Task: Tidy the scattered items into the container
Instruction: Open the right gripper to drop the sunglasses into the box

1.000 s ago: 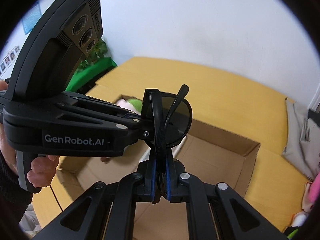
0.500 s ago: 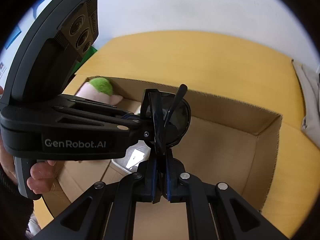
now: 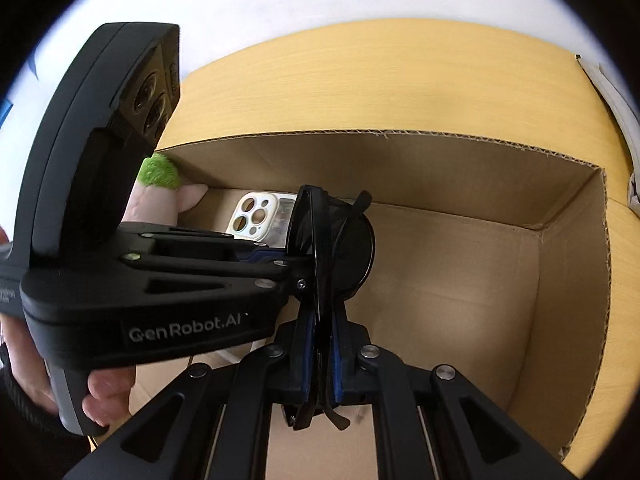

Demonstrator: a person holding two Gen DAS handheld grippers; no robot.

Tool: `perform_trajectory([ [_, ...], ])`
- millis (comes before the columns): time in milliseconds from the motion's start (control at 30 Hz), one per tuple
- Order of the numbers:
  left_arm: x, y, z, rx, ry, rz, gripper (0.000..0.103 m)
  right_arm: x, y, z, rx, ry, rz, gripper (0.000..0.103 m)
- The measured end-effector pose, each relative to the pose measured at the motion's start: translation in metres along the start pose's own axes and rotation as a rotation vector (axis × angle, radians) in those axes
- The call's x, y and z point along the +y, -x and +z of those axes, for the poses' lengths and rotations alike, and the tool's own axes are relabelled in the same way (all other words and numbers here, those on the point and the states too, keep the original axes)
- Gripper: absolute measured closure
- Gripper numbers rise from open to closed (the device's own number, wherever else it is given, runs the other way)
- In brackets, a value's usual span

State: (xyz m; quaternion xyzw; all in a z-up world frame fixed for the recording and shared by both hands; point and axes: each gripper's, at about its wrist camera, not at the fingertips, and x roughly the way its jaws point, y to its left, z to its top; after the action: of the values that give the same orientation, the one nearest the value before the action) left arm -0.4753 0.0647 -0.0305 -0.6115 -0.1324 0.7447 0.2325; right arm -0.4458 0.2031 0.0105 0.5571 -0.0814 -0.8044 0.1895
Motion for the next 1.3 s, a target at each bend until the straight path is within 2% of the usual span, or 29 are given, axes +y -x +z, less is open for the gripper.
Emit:
perform_trajectory([
  [300,0.009,0.0,0.001,-0.025,0.032,0.03,0.094,-0.003,-0.008,0.002,-0.019,-0.069,0.041,0.095],
  [333,0.007,0.003,0.001,-0.034,0.026,0.039,0.088,-0.005,-0.008,0.003,-0.019,-0.071,0.039,0.093],
  [367,0.006,0.007,0.0,-0.047,0.019,0.047,0.075,-0.007,-0.009,0.003,-0.021,-0.074,0.029,0.091],
  [400,0.005,0.011,0.0,-0.059,0.016,0.049,0.068,-0.007,-0.01,0.003,-0.025,-0.079,0.026,0.09],
  [467,0.002,0.022,-0.002,-0.095,0.011,0.051,0.042,-0.01,-0.008,0.001,-0.034,-0.095,0.049,0.075],
  [533,-0.001,0.033,-0.004,-0.12,0.008,0.03,0.032,-0.009,-0.007,0.0,-0.043,-0.11,0.07,0.067],
  [700,-0.016,0.063,-0.021,-0.167,-0.027,0.015,0.032,0.001,0.011,-0.006,-0.077,-0.086,0.097,0.064],
  [767,-0.024,0.079,-0.031,-0.192,-0.045,0.009,0.032,0.006,0.025,-0.012,-0.1,-0.08,0.106,0.05],
  [833,-0.03,0.096,-0.042,-0.217,-0.052,0.007,0.032,0.01,0.038,-0.019,-0.125,-0.069,0.102,0.043],
  [900,-0.036,0.116,-0.056,-0.246,-0.06,0.006,0.032,0.016,0.053,-0.026,-0.151,-0.057,0.096,0.043],
  [1000,-0.046,0.146,-0.082,-0.298,-0.083,-0.011,0.03,0.028,0.08,-0.04,-0.198,-0.043,0.113,0.037],
  [1133,-0.061,0.181,-0.129,-0.364,-0.129,0.007,0.024,0.044,0.127,-0.067,-0.266,0.012,0.099,0.03],
  [1167,-0.065,0.189,-0.144,-0.381,-0.138,0.012,0.022,0.053,0.133,-0.076,-0.282,0.028,0.096,0.029],
  [1300,-0.072,0.207,-0.192,-0.423,-0.15,0.029,0.021,0.074,0.161,-0.107,-0.348,0.063,0.066,0.027],
])
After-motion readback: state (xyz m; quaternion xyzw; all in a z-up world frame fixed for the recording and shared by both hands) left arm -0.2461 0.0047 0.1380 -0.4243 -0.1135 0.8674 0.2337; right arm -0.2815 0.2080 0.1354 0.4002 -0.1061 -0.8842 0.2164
